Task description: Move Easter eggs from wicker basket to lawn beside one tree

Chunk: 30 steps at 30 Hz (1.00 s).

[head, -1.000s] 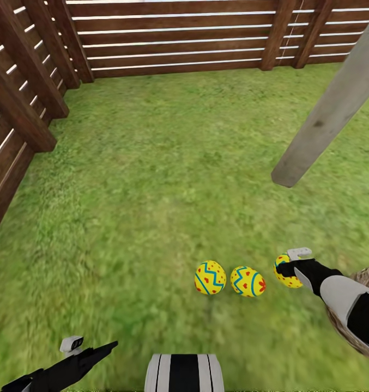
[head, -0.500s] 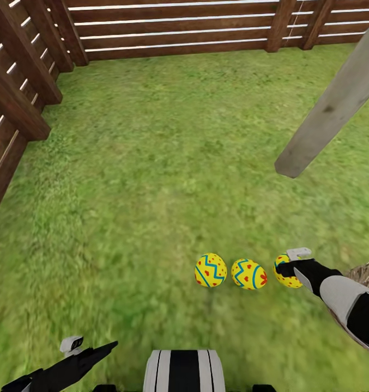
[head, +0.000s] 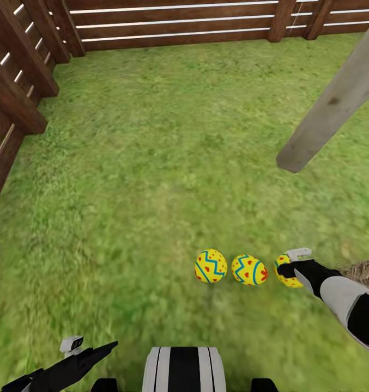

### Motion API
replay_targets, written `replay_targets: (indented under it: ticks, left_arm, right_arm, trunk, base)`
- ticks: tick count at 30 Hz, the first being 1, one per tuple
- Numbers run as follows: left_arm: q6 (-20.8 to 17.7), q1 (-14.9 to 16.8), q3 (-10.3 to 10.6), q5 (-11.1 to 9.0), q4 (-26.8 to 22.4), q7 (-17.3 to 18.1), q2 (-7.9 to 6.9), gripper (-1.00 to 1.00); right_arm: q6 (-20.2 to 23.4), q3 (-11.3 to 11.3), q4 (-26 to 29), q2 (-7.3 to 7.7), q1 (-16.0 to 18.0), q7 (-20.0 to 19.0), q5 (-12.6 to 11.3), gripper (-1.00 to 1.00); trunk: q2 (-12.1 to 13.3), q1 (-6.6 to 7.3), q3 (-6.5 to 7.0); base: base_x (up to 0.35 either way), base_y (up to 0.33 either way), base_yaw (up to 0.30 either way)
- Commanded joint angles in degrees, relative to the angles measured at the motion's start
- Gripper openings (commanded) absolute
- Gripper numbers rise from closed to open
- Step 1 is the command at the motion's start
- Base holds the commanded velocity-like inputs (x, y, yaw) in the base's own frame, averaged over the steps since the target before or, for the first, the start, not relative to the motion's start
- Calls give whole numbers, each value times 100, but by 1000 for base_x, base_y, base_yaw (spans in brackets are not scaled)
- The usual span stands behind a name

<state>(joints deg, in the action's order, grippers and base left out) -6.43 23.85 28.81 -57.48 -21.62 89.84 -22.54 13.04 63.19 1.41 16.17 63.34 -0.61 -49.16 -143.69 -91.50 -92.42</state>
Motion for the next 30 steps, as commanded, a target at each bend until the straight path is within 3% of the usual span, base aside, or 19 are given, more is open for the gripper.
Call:
replay_targets:
  ticks: [1,8,30]
  left_arm:
    - [-60,6,47,-44,0,16,-5,100]
    - [-60,6,47,-44,0,16,-9,100]
    - [-62,6,46,-44,0,16,4,100]
  right_arm:
    - [39,-70,35,0,-6,-54,-120,100]
    - [32,-78,35,2,-6,-54,-128,100]
    - [32,-80,35,13,-6,-62,-132,100]
  trunk:
    - [-1,-105,-3]
    - [-1,-105,-3]
    - [29,-48,484]
  base:
    - [0,0,0]
    - [0,0,0]
    - [0,0,0]
